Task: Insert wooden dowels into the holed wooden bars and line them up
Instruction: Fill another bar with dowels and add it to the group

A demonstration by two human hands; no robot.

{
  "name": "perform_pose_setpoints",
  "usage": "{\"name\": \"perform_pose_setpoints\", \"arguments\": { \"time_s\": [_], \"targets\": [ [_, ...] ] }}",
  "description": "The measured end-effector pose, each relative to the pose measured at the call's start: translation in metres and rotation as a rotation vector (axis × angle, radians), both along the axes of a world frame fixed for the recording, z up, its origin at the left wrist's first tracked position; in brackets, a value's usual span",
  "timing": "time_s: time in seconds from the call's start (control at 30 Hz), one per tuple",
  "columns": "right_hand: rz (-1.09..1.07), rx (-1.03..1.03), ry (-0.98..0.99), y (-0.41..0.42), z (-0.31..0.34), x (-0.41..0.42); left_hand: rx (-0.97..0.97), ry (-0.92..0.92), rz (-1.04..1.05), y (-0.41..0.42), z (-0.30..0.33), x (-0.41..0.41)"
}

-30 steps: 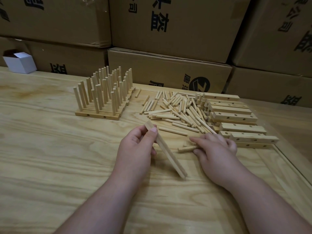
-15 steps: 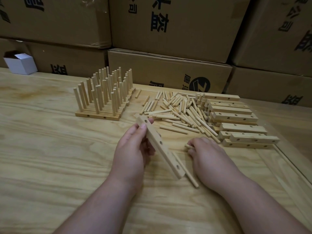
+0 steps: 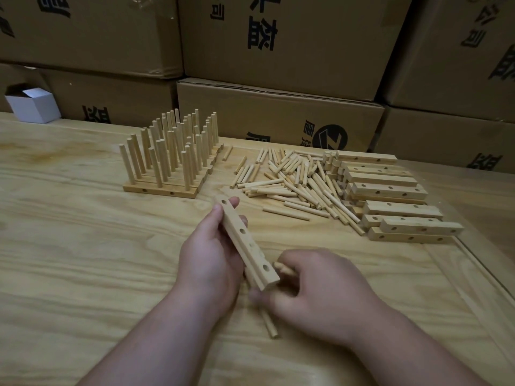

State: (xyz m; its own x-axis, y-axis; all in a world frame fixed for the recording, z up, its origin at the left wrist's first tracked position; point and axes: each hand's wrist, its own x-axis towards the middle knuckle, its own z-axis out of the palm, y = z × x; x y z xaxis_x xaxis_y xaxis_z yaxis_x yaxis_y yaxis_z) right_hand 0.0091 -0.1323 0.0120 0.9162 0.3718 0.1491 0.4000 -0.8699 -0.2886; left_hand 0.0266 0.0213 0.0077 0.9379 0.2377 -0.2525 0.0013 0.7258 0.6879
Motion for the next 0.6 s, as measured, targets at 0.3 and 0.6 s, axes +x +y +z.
{"name": "perform_pose_setpoints", "arguments": {
  "time_s": [0.3,0.6],
  "targets": [
    [0.006,-0.069,-0.005,0.008,-0.003,-0.004,-0.029,0.018,0.024,0.003,-0.003,0.003],
    [-0.126,0.492,0.055,-0.013,-0.016,0.02,0.134,-0.036,-0.043,0.003,-0.009,0.002]
  ]
}}
